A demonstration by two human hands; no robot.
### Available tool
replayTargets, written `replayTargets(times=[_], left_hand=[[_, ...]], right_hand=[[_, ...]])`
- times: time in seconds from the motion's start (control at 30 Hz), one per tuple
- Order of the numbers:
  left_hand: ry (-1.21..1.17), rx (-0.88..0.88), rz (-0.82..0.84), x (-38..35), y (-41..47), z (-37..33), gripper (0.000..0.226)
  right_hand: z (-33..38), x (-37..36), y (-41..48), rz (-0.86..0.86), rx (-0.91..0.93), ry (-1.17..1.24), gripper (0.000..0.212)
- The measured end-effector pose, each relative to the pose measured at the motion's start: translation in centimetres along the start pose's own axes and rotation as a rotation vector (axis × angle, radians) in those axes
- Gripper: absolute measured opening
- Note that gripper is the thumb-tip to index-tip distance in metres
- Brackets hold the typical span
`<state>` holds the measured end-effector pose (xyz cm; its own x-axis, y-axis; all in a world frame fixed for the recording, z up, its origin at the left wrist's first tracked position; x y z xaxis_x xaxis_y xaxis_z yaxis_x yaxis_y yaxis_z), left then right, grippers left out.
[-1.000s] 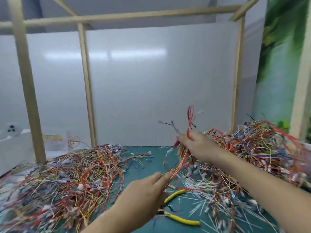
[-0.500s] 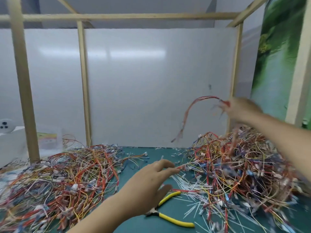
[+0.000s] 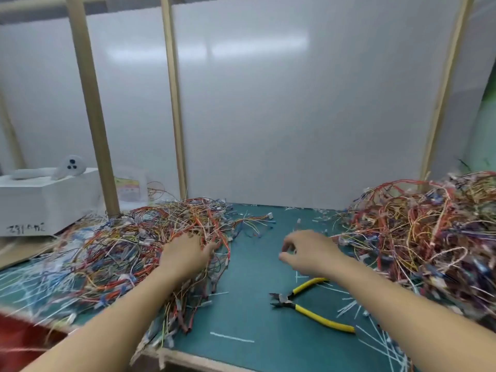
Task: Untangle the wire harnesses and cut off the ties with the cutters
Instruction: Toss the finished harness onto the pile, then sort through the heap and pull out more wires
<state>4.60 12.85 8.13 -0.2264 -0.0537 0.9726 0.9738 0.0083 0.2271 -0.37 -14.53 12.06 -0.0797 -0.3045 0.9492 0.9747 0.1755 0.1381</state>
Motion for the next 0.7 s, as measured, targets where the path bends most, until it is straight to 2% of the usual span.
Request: replayTargets(times=[0.1,0.2,0.27,0.33,0.4,0.47,0.57,0.7], left_hand=[[-0.021,0.012,0.147,-2.0,0.8,0.2,0.077],[-0.086,-0.018,0.149,-2.2,1.4,-0.5,0.076],[-0.004,-0.026,0.019,-1.3,1.9,-1.0,0.080],[0.071,-0.091,-0.154,-0.2,1.9,-2.5,0.075],[0.066,-0.197,-0.199,0.1,1.6,-4.9,0.067],[0.125,-0.202,-0.098,-0.7,1.7,-6.7,0.062],[0.174,-0.077,0.119,-2.3,2.4,-7.4,0.052],[-0.036,-0.009,0.248,-3.3,3.9,-7.3,0.016]], right_hand=[[1.5,-3.9,0.4,0.035,-0.005,0.141,0.026],[2.4,-6.7,0.9,0.042,0.003,0.205,0.026],[2.7,-7.9,1.1,0.024,0.025,0.196,0.026],[2.7,-8.5,1.3,-0.011,0.029,0.193,0.024],[2.4,-8.8,1.4,-0.042,0.026,0.208,0.022],[2.2,-9.1,1.4,-0.062,0.029,0.216,0.020],[2.0,-9.3,1.3,-0.091,0.036,0.232,0.016],[1.7,-9.4,1.4,-0.103,0.038,0.263,0.017]])
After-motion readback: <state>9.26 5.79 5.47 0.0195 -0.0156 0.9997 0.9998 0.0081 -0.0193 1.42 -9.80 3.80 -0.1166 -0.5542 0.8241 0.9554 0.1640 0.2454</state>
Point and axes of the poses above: each hand's wrist, its own y-axis towards the middle knuckle, its own x-axis out of the back of the hand, z = x × y, the point moved 6 cm from there along y, towards the middle knuckle, and after that the axes turned 8 degrees about y, right-handed, at the moved point
